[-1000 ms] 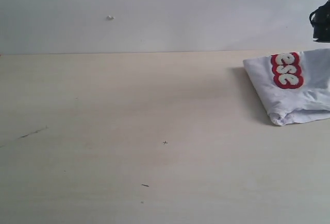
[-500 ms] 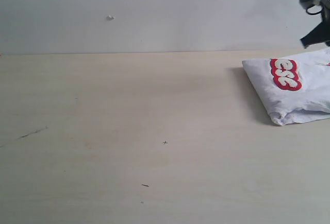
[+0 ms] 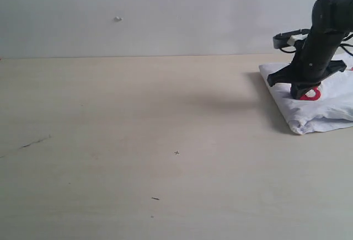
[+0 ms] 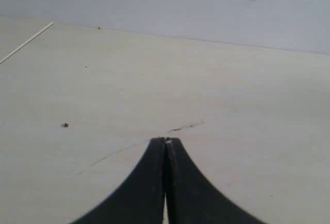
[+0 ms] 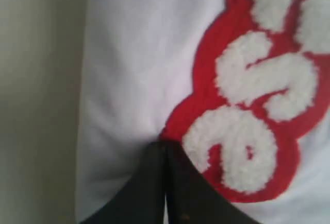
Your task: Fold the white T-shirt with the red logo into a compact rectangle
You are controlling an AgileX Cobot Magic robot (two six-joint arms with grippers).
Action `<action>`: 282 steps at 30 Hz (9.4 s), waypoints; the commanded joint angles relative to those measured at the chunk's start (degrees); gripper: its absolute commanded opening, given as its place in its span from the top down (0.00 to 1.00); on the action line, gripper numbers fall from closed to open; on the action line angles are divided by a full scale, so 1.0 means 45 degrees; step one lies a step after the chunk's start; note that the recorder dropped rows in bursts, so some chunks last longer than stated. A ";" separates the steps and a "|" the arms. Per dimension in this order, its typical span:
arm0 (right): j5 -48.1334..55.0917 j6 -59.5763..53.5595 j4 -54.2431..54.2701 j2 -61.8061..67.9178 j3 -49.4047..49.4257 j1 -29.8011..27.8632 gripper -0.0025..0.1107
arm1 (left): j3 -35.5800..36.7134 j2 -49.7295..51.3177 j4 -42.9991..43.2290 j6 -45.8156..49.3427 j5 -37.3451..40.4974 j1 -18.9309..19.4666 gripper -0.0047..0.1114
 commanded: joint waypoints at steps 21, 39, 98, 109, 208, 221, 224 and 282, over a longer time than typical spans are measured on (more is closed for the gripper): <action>-0.1752 -0.0378 0.5034 0.0283 0.1194 0.7010 0.98 | -0.0005 -0.0071 -0.0054 -0.0032 -0.0069 0.0037 0.96; 0.0820 0.1555 0.0316 -0.1079 -0.0227 0.8683 0.81 | -0.0005 -0.0071 -0.0054 -0.0032 -0.0069 0.0037 0.96; -0.5299 -0.2377 0.6350 -0.2601 0.6122 0.3838 0.52 | -0.0005 -0.0071 -0.0054 -0.0032 -0.0069 0.0037 0.96; -0.4258 -0.2906 0.6720 -0.2461 0.6145 0.3838 0.52 | -0.0005 -0.0071 -0.0054 -0.0032 -0.0069 0.0037 0.96; -0.0184 0.2673 -0.7603 -0.0815 -0.3726 -0.1973 0.64 | -0.0005 -0.0071 -0.0054 -0.0032 -0.0069 0.0037 0.96; 0.2892 -0.2594 0.1240 0.2497 -0.3324 -0.1191 0.98 | -0.0005 -0.0071 -0.0054 -0.0032 -0.0069 0.0037 0.96; 0.2700 -0.2439 0.1277 0.2799 -0.2810 -0.0180 0.98 | -0.0005 -0.0071 -0.0054 -0.0032 -0.0069 0.0037 0.96; -0.2132 -0.0032 0.2281 -0.5288 0.7900 0.3839 0.98 | -0.0005 -0.0071 -0.0054 -0.0032 -0.0069 0.0037 0.96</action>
